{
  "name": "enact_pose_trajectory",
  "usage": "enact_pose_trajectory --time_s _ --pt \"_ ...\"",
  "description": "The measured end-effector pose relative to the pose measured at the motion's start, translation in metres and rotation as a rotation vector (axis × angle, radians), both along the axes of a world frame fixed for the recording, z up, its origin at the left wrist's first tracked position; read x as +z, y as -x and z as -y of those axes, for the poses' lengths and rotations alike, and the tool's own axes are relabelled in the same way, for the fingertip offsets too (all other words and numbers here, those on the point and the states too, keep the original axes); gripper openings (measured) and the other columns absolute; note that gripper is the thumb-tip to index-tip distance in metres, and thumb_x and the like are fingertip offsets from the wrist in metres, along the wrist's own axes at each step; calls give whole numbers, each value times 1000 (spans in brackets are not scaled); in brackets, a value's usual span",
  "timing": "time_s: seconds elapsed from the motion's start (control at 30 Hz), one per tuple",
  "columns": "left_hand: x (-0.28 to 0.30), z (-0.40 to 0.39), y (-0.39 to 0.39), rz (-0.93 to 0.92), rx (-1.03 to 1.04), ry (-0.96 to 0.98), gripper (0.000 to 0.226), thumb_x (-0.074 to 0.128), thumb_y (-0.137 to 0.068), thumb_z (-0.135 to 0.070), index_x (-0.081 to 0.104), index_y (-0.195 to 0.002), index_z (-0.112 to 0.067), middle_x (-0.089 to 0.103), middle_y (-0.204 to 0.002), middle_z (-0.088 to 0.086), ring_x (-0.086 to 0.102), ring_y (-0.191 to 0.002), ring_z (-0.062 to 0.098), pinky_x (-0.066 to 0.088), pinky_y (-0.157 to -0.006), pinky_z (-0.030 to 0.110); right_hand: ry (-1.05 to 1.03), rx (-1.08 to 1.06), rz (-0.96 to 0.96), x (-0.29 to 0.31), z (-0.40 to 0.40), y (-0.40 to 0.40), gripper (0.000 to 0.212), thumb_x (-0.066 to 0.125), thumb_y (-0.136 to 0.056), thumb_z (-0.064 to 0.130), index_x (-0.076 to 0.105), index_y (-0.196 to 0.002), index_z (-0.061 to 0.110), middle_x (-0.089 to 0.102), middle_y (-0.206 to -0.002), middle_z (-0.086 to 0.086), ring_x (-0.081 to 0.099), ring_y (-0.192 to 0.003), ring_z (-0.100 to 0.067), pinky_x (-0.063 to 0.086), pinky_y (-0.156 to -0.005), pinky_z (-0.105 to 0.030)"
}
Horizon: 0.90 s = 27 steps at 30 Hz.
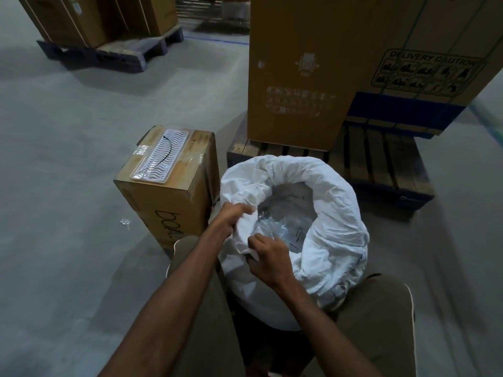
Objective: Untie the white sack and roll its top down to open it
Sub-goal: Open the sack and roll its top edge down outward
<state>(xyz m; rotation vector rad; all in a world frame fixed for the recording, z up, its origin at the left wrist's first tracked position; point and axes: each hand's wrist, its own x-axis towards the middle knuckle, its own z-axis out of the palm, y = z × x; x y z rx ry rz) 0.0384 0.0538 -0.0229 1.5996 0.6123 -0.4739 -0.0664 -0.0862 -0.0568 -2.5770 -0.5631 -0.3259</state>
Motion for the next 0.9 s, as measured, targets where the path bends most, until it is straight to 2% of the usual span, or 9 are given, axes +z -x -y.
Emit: enact_pose_trajectory --time_s 0.1,0.2,0.3,0.4,0.5,0.63,0.73,0.8,0.9 --pt "-4 -11 1 -27 71 218 55 87 -68 -17 71 -118 -2 76 -108 17 71 -90 30 57 -90 44 -278 -24 -316 13 14 -9 36 71 -84 58 58 -81 25 61 -81 13 56 -73 -6 46 -68 -28" --pt "-3 -27 3 -27 20 356 69 91 -60 -22 70 -123 -3 71 -120 20 68 -99 34 51 -101 51 -348 -81 -304 29 23 -33 14 66 -94 33 61 -100 22 63 -98 5 57 -85 -10 52 -79 -41" --pt "12 -34 9 16 -143 304 50 89 -68 -16 73 -114 -9 74 -117 16 70 -102 32 52 -104 50 88 -98 -27 41 24 -73 73 68 -76 2 46 -142 20 51 -137 -10 52 -117 -24 48 -99 -51" --pt "22 -36 8 82 -354 86 36 84 -77 -13 70 -110 -18 74 -114 5 70 -100 21 57 -90 39 498 103 58 56 12 -114 122 86 -72 37 5 -163 37 14 -168 -12 19 -151 -40 24 -119 -61" --pt "19 -46 -1 134 -587 -168 103 99 -50 -49 55 -140 -27 65 -133 -7 62 -118 18 51 -104 42 669 244 58 60 -5 -149 142 94 -58 45 -4 -161 45 -14 -171 -6 -10 -155 -43 -2 -121 -65" --pt "17 -63 0 144 -654 -204 102 100 -47 -48 56 -137 -33 64 -135 -13 59 -124 13 45 -111 38 820 449 120 69 -28 -172 93 87 -66 27 45 -150 35 7 -172 -1 -6 -157 -35 -8 -124 -59" --pt "23 -68 6 115 -631 -272 78 98 -56 -44 64 -124 -29 70 -126 -7 65 -112 15 50 -104 37 908 502 47 76 -37 -173 57 78 -77 26 63 -132 22 63 -138 -5 48 -139 -27 18 -126 -51" --pt "25 -65 5 141 -559 -470 84 94 -63 -41 54 -135 -23 60 -138 3 61 -116 23 51 -101 39 844 423 -108 79 -33 -169 38 77 -78 24 68 -115 17 71 -105 -5 66 -104 -25 50 -104 -44" --pt "34 -39 13 331 -542 -916 111 91 -62 -47 31 -151 -19 42 -148 12 47 -130 32 47 -104 44 664 316 -274 78 -30 -166 14 72 -80 18 63 -90 15 61 -76 1 67 -79 -22 58 -71 -34"
